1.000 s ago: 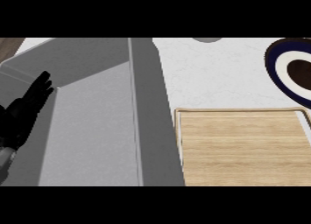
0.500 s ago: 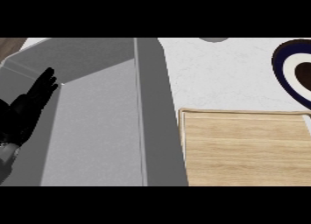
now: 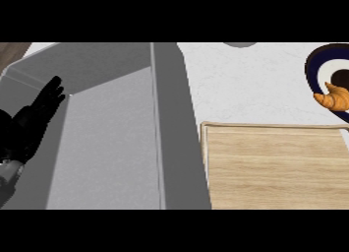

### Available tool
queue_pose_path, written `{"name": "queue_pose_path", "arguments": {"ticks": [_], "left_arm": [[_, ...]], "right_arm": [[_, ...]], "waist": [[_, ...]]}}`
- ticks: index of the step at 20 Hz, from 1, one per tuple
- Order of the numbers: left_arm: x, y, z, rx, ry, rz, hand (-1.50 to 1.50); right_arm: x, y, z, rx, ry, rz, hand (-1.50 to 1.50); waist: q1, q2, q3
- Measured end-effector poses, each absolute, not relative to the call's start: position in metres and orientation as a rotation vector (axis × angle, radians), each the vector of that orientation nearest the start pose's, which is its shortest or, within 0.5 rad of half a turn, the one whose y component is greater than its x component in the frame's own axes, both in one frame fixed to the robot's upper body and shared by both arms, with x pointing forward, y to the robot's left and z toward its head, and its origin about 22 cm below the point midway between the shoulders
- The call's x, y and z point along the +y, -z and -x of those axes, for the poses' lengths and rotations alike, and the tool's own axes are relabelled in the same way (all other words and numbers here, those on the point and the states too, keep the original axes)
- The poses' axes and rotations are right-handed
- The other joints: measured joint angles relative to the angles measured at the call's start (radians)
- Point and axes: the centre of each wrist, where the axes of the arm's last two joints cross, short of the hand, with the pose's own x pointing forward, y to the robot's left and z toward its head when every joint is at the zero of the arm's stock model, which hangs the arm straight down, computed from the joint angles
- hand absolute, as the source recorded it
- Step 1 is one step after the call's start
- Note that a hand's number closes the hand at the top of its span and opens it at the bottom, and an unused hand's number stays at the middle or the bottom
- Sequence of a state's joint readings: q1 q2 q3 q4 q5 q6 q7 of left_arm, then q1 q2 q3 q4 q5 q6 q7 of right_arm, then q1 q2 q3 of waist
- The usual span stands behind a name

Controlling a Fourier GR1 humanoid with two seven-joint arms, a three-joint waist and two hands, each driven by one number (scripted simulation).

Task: Pick the croissant from the tray and place it in the plate

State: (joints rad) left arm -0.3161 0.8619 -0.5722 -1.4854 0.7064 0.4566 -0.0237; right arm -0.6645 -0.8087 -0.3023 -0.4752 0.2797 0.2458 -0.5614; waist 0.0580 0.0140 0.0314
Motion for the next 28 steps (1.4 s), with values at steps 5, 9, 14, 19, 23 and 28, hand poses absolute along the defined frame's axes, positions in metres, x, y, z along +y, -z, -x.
{"name": "queue_pose_path", "arguments": {"ticks": [5, 9, 14, 19, 23, 28], "left_arm": [[0.299, -0.073, -0.278, -1.462, 0.198, -0.224, 0.00], [0.302, -0.070, -0.276, -1.459, 0.193, -0.239, 0.00], [0.307, -0.070, -0.276, -1.455, 0.188, -0.238, 0.00], [0.308, -0.069, -0.277, -1.469, 0.197, -0.240, 0.00], [0.307, -0.070, -0.277, -1.465, 0.195, -0.234, 0.00], [0.307, -0.071, -0.279, -1.468, 0.196, -0.228, 0.00]], "right_arm": [[-0.512, -0.132, -0.337, -1.860, -0.354, 0.481, -1.50], [-0.526, -0.148, -0.333, -1.896, -0.216, 0.368, -1.50], [-0.537, -0.153, -0.327, -1.793, -0.093, 0.191, -1.50], [-0.546, -0.150, -0.318, -1.730, -0.034, 0.095, -1.50], [-0.554, -0.149, -0.309, -1.730, -0.010, 0.085, -1.50], [-0.560, -0.147, -0.301, -1.733, 0.010, 0.101, -1.50]], "waist": [[-0.012, -0.008, -0.002], [-0.020, -0.013, -0.003], [-0.024, -0.011, -0.004], [-0.019, -0.005, -0.003], [-0.018, -0.003, -0.003], [-0.013, 0.002, -0.002]]}}
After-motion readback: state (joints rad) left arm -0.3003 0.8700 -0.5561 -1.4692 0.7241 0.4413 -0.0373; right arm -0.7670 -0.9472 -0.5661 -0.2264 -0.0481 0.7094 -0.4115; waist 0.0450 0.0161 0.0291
